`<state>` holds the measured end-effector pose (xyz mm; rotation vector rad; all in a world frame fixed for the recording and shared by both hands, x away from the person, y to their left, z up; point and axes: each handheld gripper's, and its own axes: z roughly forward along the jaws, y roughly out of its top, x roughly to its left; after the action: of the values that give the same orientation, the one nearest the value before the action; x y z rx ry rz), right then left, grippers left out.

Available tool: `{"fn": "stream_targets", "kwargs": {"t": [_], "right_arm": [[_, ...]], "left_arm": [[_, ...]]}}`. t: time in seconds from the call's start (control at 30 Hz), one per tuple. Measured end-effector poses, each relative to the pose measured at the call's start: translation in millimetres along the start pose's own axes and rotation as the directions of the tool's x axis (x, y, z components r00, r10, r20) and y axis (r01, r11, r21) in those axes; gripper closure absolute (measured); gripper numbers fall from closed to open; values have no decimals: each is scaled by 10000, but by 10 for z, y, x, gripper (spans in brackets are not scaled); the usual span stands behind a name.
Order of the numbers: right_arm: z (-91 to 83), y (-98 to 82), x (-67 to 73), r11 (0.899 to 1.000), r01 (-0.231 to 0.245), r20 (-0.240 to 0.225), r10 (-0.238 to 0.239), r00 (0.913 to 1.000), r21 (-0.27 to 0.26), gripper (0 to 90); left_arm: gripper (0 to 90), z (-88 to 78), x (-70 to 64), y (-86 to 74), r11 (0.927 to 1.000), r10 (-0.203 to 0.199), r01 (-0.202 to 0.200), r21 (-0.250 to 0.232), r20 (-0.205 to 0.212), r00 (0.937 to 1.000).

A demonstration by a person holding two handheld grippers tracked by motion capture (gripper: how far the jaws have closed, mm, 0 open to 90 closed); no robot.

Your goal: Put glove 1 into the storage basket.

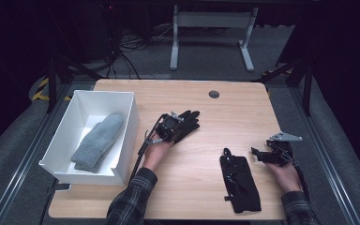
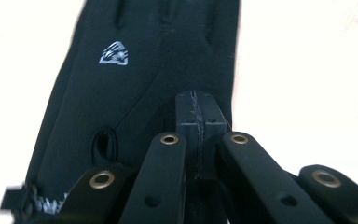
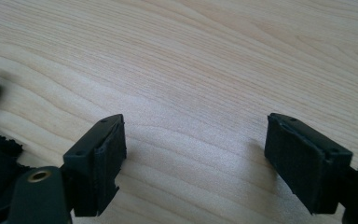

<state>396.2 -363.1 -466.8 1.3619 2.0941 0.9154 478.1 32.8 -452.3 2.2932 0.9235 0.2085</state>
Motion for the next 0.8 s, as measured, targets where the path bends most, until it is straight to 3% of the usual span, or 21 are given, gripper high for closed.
{"fn": "stream_targets", "kwargs": {"t": [0.2,0.43,0.67,0.8], "right_arm": [[0,0,0,10000,2,0,-2,10000,-1,213],[0,0,0,10000,4,2,-4,10000,1,212],[0,0,1,10000,0,2,0,10000,1,212],[0,0,1,10000,-1,2,1,10000,0,213]], "left_arm": [[900,12,-251,-36,9996,289,-288,-34,581,9979],[900,36,-544,-66,9975,704,-698,-96,1197,9903],[900,49,-678,-69,9964,851,-847,-92,1546,9843],[889,20,-699,-62,9961,873,-844,-260,1458,9855]]}}
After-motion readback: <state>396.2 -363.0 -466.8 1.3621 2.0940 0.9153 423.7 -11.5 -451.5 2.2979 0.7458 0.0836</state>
